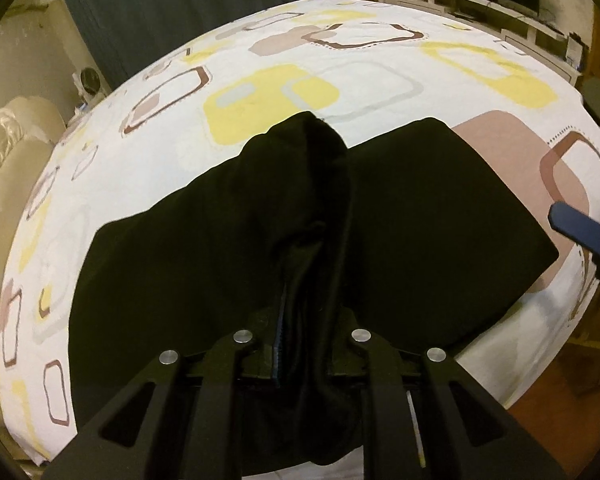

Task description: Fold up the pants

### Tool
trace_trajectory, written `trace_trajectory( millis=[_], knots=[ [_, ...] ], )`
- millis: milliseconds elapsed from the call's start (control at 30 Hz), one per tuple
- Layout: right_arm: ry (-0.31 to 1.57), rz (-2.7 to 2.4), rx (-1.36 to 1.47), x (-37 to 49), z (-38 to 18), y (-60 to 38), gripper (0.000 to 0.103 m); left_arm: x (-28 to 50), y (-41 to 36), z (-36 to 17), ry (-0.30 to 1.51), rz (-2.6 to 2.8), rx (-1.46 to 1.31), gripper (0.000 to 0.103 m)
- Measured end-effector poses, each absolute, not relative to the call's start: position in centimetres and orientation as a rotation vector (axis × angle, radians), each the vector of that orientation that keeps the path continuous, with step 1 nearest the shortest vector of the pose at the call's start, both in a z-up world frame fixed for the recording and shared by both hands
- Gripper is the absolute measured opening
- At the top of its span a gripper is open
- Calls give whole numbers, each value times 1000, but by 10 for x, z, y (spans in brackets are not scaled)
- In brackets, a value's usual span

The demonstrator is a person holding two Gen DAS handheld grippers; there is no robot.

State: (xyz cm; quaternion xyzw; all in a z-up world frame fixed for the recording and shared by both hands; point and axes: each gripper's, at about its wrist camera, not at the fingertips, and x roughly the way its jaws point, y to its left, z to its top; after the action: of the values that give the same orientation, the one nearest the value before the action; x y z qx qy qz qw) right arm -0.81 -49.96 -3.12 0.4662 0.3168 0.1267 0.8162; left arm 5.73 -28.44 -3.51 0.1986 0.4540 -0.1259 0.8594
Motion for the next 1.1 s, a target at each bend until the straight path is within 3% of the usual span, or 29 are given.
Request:
trace_trajectory(
  millis=[67,100,200,300,367,600,833,1100],
  knots=[
    [673,267,996,-8,-30,-500,92,55,-283,-32,944,-289,390,20],
    [670,265,997,-9,-31,-501,92,54,-283,-29,939,-300,371,27],
    [668,261,1000,-9,-31,-502,92,47,-283,-21,913,-321,341,58],
    [666,257,1000,-8,-31,-504,92,33,-282,-7,865,-376,334,62],
    [665,255,1003,-9,-31,-505,92,26,-277,3,847,-392,326,71],
    [680,286,986,-5,-29,-498,92,21,-190,28,875,-394,113,80],
    [736,338,919,3,-29,-473,92,40,-61,4,943,-267,-123,82],
    [833,401,831,22,-39,-432,92,53,-20,-25,1004,-241,-281,82]
  ],
)
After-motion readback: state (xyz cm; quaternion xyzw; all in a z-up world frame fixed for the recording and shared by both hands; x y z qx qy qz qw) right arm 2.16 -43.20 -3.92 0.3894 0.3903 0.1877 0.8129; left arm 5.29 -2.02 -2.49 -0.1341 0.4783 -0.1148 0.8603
